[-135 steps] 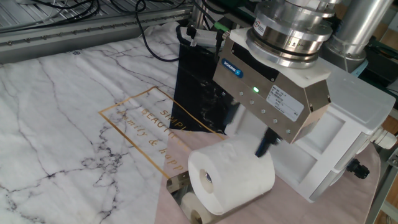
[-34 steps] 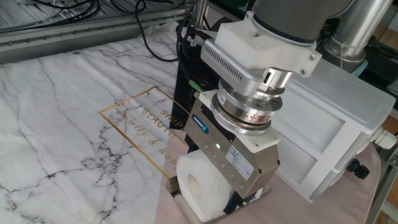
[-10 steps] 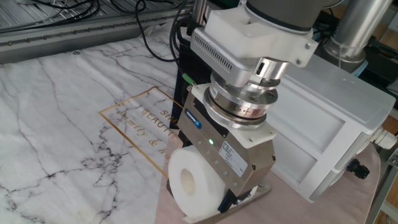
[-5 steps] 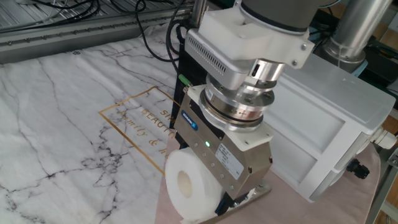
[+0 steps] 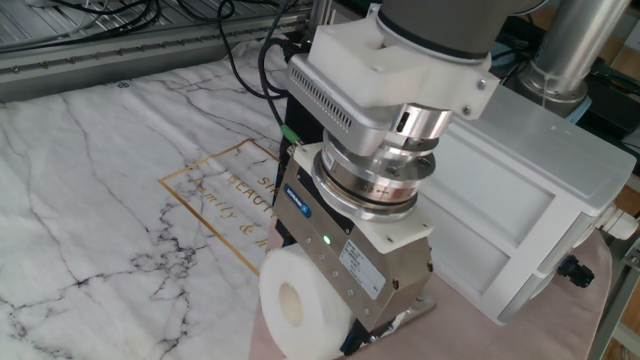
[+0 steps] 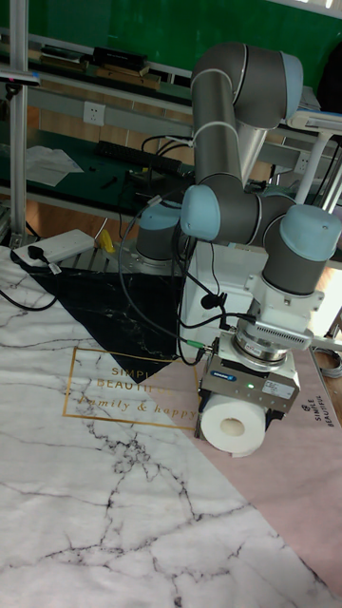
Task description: Take the roll of paper down from the shelf
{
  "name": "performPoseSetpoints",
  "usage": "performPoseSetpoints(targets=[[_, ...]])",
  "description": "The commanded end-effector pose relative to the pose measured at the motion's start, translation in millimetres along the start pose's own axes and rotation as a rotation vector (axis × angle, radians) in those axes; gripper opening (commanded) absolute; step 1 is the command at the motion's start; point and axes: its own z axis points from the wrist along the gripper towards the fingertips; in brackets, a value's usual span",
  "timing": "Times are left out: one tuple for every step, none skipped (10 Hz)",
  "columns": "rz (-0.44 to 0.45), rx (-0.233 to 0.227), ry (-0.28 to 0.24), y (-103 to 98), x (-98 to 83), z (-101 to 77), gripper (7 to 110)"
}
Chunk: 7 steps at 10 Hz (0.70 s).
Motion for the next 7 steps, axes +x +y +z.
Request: performPoseSetpoints(targets=[[0.006, -0.01, 0.004, 4, -5.1, -0.6, 7], [0.006, -0.008, 0.003, 5, -6.2, -0.1, 7], [0.003, -0.006, 0.0, 6, -8.0, 0.2, 7], [-0.002, -0.008, -0.011, 7, -11.4, 0.0, 7], [-0.01, -0.006, -0.027, 8, -16.2, -0.7, 7], [-0.021, 0.003, -0.039, 7, -20.5, -1.7, 7], [-0.033, 0.012, -0.051, 6, -24.4, -2.7, 7]])
